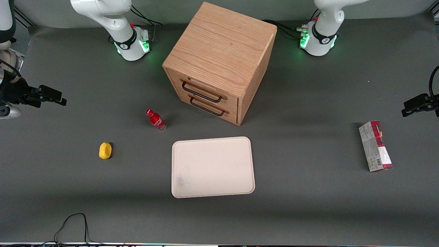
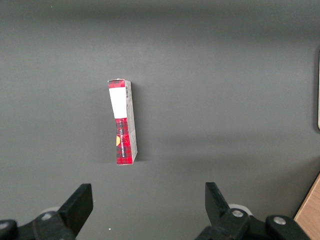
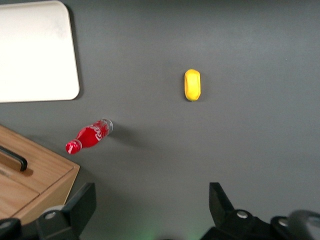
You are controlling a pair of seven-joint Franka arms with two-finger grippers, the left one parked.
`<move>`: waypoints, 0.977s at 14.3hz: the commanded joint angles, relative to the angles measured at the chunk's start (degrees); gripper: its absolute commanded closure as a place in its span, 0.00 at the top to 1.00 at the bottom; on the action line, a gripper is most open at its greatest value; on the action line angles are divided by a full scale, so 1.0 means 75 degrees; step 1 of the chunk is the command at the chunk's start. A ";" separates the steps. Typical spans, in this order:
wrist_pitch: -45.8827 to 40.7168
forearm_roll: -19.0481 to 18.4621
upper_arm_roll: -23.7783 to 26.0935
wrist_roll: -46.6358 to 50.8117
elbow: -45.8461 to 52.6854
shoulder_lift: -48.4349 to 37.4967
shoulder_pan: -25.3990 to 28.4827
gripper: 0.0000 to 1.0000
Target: Place coke bottle on tray
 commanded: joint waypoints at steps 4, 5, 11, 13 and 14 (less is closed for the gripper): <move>-0.0185 0.0066 0.0135 -0.0243 0.0242 0.0194 -0.0035 1.00; -0.0196 0.0089 0.0135 -0.0243 0.0278 0.0207 -0.0012 1.00; -0.0302 0.0125 0.0147 -0.0220 0.0266 0.0242 0.0012 1.00; -0.0302 0.0125 0.0147 -0.0220 0.0278 0.0253 0.0012 1.00; -0.0302 0.0125 0.0147 -0.0231 0.0290 0.0277 0.0012 1.00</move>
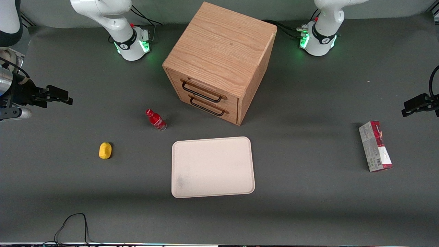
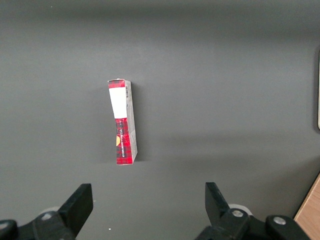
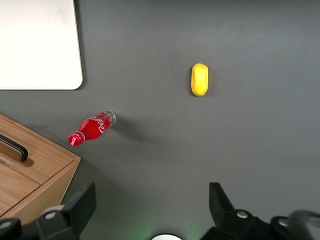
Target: Place coke bottle on tray
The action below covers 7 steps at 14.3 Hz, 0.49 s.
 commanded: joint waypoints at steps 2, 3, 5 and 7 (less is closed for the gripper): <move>-0.0157 0.0136 -0.0003 -0.0169 0.0306 0.0233 -0.0012 1.00; -0.0157 0.0124 -0.0003 -0.0181 0.0307 0.0269 -0.0012 1.00; -0.0156 0.0136 -0.0003 -0.0169 0.0691 0.0653 0.0000 1.00; -0.0157 0.0113 0.0137 0.0436 0.1300 0.1075 0.0023 1.00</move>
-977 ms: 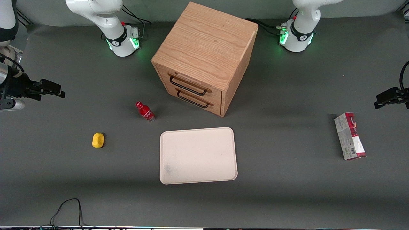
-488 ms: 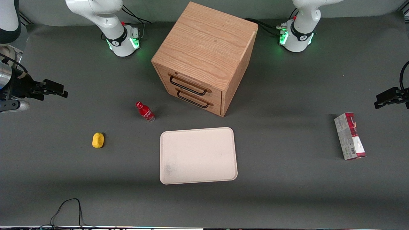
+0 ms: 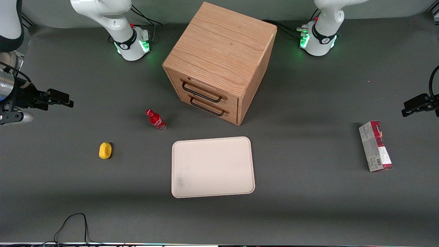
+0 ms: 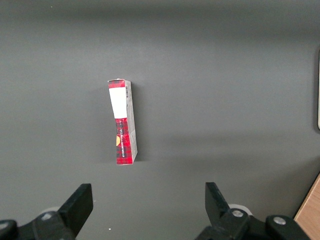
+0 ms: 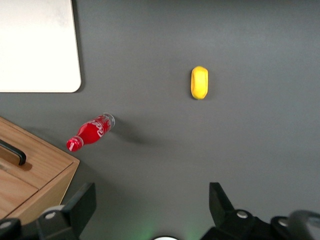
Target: Place coke bottle on tray
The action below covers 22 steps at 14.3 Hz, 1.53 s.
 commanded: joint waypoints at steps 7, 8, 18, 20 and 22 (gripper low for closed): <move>-0.0175 -0.0343 0.1361 0.1688 0.1934 0.1296 0.0230 1.00; -0.0175 -0.0403 0.1572 0.2064 0.1934 0.1308 0.0324 1.00; 0.0035 -0.0298 0.1668 0.3673 0.0999 0.1250 0.1087 1.00; 0.0770 -0.0298 0.1656 0.4092 0.0193 0.1075 0.1308 1.00; 0.1532 -0.0298 0.1668 0.4177 -0.0791 0.0806 0.1391 1.00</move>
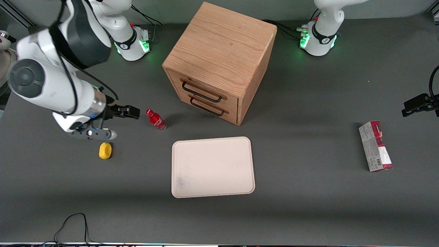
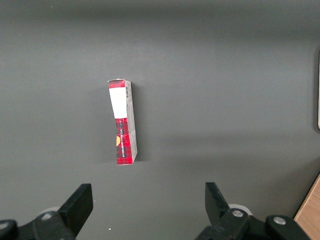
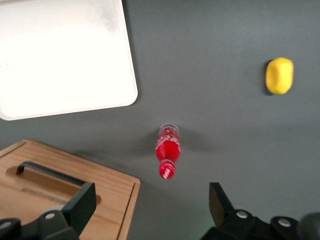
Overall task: Place coke bottle on tray
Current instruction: 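Move the open right gripper over the red Coca-Cola bottle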
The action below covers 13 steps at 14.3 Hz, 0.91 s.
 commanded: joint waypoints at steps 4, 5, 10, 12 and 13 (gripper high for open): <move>0.1712 -0.0047 -0.0025 0.0338 -0.2679 -0.1042 0.0236 1.00; 0.1911 -0.0047 -0.0013 0.0338 -0.3042 -0.1206 0.0248 1.00; 0.3106 -0.0059 -0.0025 0.0326 -0.4426 -0.1582 0.0412 1.00; 0.3598 -0.0071 -0.0037 0.0315 -0.4720 -0.1548 0.0412 1.00; 0.3821 -0.0071 -0.0025 0.0315 -0.4895 -0.1536 0.0412 1.00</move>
